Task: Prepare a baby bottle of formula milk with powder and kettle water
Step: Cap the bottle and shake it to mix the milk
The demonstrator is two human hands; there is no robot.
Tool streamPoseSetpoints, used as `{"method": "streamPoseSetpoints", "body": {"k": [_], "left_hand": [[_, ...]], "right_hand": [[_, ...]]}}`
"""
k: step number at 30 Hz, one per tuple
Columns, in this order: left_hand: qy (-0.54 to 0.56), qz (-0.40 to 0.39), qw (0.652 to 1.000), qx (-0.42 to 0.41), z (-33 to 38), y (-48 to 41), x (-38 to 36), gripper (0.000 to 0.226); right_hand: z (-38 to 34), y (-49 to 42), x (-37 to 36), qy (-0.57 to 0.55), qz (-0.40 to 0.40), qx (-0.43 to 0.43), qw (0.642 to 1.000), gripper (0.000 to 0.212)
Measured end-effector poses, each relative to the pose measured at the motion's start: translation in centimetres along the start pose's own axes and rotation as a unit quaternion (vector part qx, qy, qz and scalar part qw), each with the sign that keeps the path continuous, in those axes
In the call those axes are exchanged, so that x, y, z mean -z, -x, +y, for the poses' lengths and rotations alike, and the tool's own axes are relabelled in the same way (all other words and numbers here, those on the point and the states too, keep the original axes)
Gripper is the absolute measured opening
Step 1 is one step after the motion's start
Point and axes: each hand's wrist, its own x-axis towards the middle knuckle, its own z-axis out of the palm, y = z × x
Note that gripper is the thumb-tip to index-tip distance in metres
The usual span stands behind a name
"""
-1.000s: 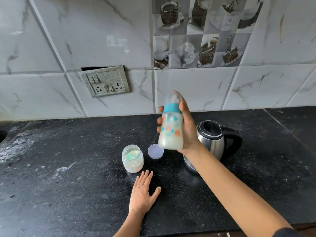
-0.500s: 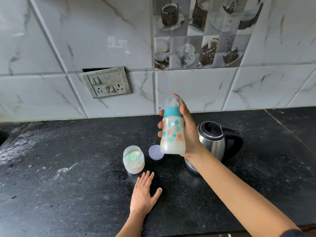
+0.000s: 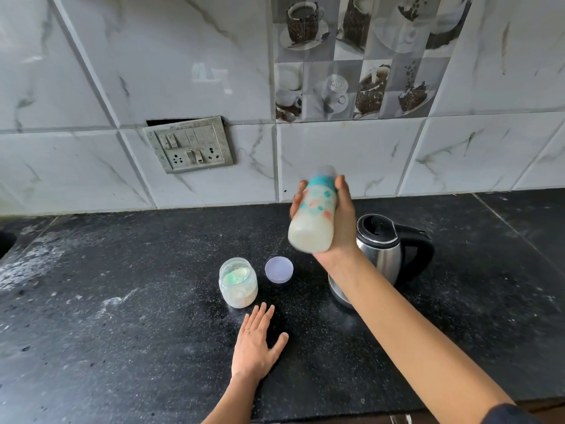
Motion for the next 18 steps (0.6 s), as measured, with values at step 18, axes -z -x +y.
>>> {"method": "streamPoseSetpoints", "body": {"k": [18], "left_hand": [[-0.008,0.001,1.0,0.0,0.1,0.1,0.2,0.073]], "right_hand": [[0.5,-1.3,1.5,-0.152,0.261,-0.075,0.95,0.034]]}}
